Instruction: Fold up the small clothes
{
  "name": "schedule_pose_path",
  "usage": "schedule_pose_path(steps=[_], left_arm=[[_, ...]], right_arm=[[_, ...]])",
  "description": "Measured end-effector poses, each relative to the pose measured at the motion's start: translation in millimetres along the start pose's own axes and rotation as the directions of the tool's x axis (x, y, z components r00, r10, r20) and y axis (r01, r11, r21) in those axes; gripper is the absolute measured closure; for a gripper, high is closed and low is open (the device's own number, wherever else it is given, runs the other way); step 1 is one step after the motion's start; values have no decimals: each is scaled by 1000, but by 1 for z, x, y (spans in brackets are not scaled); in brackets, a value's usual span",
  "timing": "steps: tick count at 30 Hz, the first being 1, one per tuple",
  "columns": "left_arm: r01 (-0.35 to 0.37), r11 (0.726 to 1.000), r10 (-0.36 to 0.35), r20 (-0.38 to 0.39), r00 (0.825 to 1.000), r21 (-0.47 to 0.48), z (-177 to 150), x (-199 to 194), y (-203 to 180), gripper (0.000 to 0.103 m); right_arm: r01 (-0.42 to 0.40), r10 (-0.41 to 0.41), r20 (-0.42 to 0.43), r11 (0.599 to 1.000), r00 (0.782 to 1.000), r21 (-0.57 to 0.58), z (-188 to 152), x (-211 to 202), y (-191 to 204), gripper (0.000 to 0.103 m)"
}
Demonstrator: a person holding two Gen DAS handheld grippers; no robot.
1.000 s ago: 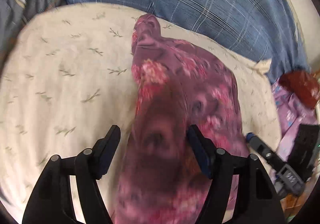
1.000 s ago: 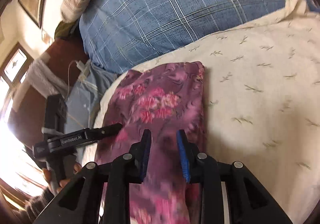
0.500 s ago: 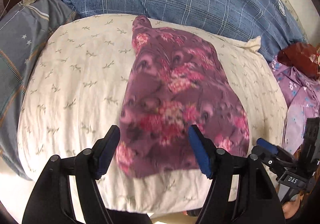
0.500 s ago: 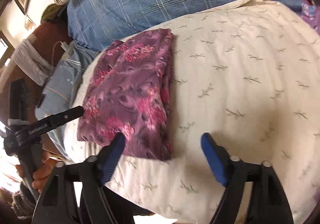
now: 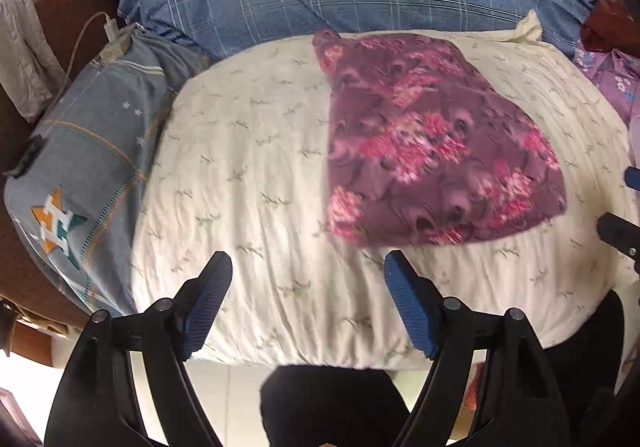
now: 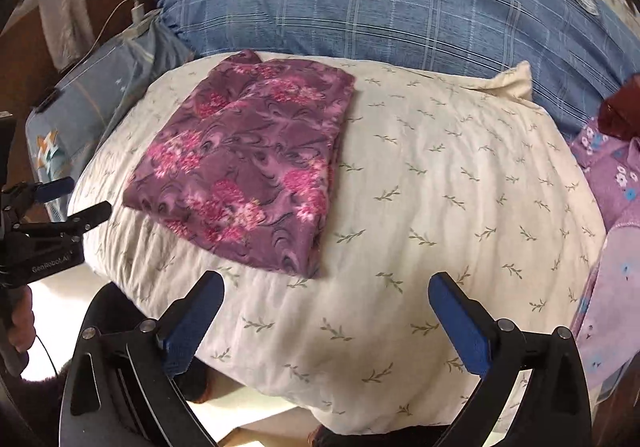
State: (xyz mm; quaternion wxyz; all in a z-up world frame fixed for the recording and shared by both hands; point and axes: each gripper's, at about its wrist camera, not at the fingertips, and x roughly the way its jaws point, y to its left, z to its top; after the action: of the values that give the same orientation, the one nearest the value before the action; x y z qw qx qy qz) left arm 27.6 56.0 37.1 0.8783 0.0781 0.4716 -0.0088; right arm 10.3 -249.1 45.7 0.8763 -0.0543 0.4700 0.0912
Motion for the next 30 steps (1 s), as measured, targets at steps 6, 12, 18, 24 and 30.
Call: schedule_pose_path(steps=[6, 12, 18, 24, 30], left_arm=[[30, 999, -29, -24, 999, 32, -17, -5, -11, 24], [92, 996, -91, -16, 996, 14, -20, -17, -10, 24], [113, 990, -115, 12, 993, 88, -23, -31, -23, 24], [157, 982, -156, -17, 988, 102, -32, -36, -31, 24], [187, 974, -187, -13, 982, 128, -41, -45, -44, 24]], right_arm=[[27, -27, -8, 999, 1000, -45, -9, -8, 10, 0], [29, -29, 20, 999, 999, -29, -14, -24, 8, 0], [51, -49, 36, 997, 998, -50, -19, -36, 6, 0], [105, -102, 38, 992, 994, -67, -27, -44, 1, 0], [120, -118, 33, 991, 992, -66, -33, -49, 1, 0]])
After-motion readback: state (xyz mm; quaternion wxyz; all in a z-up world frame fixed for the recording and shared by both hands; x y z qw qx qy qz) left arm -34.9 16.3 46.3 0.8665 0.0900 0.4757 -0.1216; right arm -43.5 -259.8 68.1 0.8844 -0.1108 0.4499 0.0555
